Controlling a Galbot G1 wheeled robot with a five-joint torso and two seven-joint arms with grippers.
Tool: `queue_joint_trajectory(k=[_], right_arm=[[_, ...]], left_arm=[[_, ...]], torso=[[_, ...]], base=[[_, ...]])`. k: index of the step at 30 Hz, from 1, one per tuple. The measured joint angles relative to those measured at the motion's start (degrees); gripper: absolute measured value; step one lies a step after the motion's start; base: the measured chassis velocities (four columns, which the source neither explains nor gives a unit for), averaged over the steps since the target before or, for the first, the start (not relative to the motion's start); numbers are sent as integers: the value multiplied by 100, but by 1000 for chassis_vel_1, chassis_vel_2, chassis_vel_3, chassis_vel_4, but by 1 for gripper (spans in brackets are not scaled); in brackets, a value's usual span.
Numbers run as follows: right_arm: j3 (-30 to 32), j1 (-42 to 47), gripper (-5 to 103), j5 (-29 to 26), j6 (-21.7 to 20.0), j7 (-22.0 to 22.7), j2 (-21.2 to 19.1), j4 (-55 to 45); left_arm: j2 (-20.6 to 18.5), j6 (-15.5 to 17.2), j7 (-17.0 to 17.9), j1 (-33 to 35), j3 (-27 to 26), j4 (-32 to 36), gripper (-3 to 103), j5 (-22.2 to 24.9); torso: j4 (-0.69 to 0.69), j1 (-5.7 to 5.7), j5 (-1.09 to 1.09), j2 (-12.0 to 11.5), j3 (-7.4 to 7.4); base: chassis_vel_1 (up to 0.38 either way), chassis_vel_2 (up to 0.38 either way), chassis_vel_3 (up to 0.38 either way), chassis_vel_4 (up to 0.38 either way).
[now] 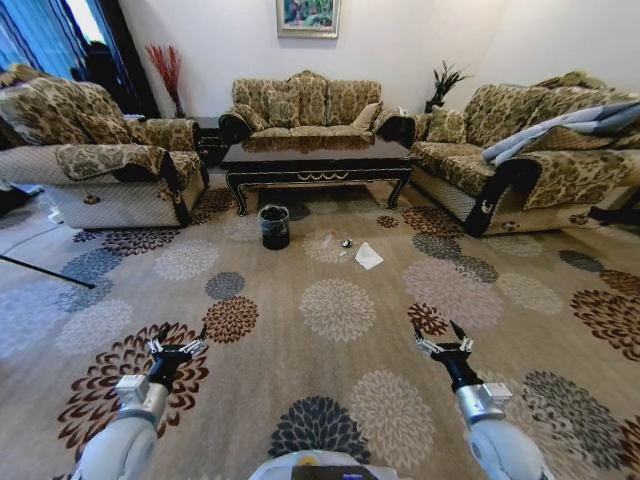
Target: Move to the front of the table and pick up the trash from the floor, then place it into the trash bin.
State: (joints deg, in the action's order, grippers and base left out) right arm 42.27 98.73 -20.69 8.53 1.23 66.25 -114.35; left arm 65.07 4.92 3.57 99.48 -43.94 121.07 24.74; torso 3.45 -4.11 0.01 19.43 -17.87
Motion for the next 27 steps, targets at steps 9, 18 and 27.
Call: queue_joint_trajectory(k=[9, 18, 27], right_arm=[[65, 84, 100, -59, 19, -65, -136, -186], [61, 9, 100, 1, 13, -51, -5, -45], [61, -4, 100, -10, 11, -50, 7, -13]], left_arm=[[-28, -31, 1, 49, -29, -62, 100, 45], [-41, -34, 1, 69, -30, -56, 100, 48], [-79, -94, 31, 172, -29, 53, 100, 204]], torso=[[0, 62, -1, -207, 146], [0, 124, 0, -406, 284], [0, 181, -1, -592, 412]], base=[[0, 0, 0, 0], [0, 0, 0, 0], [0, 0, 0, 0]])
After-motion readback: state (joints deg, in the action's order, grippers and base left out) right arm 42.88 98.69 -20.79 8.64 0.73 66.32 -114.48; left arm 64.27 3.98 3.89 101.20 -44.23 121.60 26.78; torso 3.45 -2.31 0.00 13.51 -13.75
